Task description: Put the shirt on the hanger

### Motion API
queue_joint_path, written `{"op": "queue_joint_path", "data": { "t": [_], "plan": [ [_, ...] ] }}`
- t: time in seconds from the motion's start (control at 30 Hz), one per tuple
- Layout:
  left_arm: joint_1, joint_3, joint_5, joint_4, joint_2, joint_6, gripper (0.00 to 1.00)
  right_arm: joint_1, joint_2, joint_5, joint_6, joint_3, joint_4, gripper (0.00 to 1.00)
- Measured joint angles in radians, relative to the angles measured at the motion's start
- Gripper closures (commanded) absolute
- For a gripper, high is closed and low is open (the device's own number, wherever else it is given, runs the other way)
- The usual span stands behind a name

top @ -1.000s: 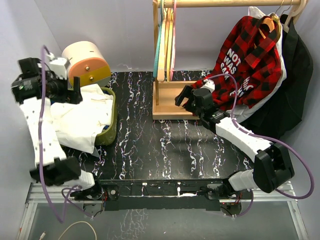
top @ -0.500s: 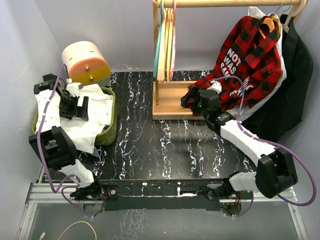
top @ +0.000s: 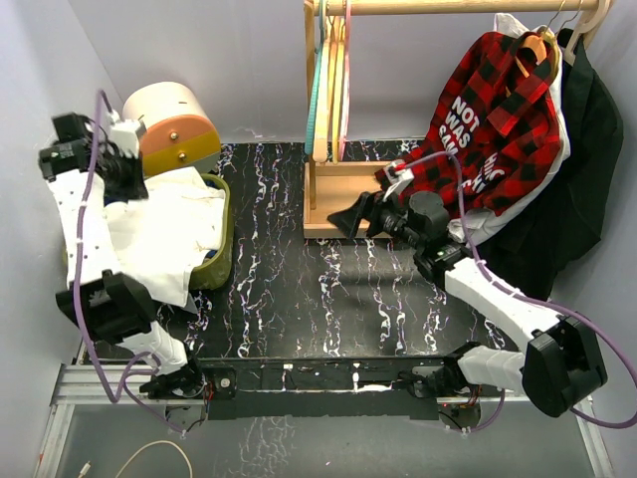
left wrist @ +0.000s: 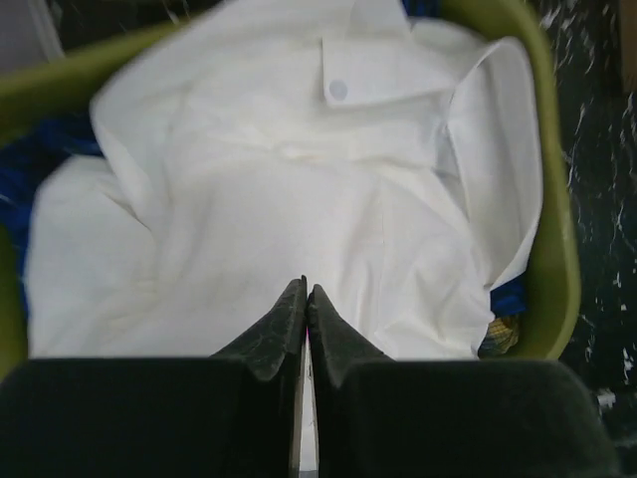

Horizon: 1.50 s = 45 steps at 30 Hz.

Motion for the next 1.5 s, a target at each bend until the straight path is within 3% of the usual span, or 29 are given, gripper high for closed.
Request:
{"op": "queue_joint_path", "data": {
  "t": [0.1,0.23,0.27,0.3,0.33,0.37,0.5,0.7,0.77,0.83,0.9,0.97,1.0,1.37,1.5],
  "plan": [
    [0.0,0.166,0.048,0.026,-0.08,-0.008,1.0,0.097,-0.012,-0.12,-0.097,0.006,0.055,0.05],
    [0.0,0.244,0.097,0.033,-0.245,-0.006,1.0,0.23,0.059,-0.209,-0.212,0.086,0.036,0.05],
    [0.0,0.247,0.103,0.033,-0.279,0.001,0.8,0.253,0.084,-0.22,-0.233,0.111,0.033,0.04],
    [-0.001,0.241,0.105,0.03,-0.31,0.011,0.35,0.268,0.104,-0.228,-0.246,0.128,0.034,0.04],
    [-0.003,0.223,0.101,0.03,-0.336,0.023,0.14,0.277,0.117,-0.232,-0.257,0.139,0.037,0.03],
    [-0.004,0.196,0.091,0.035,-0.353,0.034,0.05,0.281,0.124,-0.233,-0.263,0.143,0.041,0.03],
    [0.032,0.011,-0.016,0.058,-0.32,0.026,0.03,0.282,0.142,-0.238,-0.282,0.154,0.049,0.03],
    [0.195,-0.069,0.017,0.07,0.003,0.023,0.03,0.282,0.153,-0.267,-0.295,0.175,0.05,0.02],
    [0.211,-0.071,0.042,0.065,0.057,0.023,0.03,0.282,0.15,-0.27,-0.296,0.173,0.05,0.02],
    [0.21,-0.07,0.072,0.052,0.071,0.024,0.13,0.282,0.14,-0.27,-0.298,0.171,0.049,0.02],
    [0.205,-0.07,0.102,0.036,0.072,0.022,0.47,0.282,0.124,-0.27,-0.303,0.166,0.049,0.02],
    [0.2,-0.07,0.119,0.031,0.072,0.014,0.88,0.282,0.108,-0.27,-0.309,0.162,0.05,0.02],
    [0.198,-0.07,0.127,0.027,0.074,0.011,1.0,0.282,0.103,-0.27,-0.312,0.161,0.05,0.02],
    [0.15,-0.101,0.193,-0.058,0.044,0.044,1.0,0.282,0.093,-0.269,-0.323,0.126,0.067,0.02],
    [0.137,-0.002,0.202,-0.118,-0.014,0.043,1.0,0.282,0.107,-0.271,-0.314,0.129,0.095,0.02]
  ]
}}
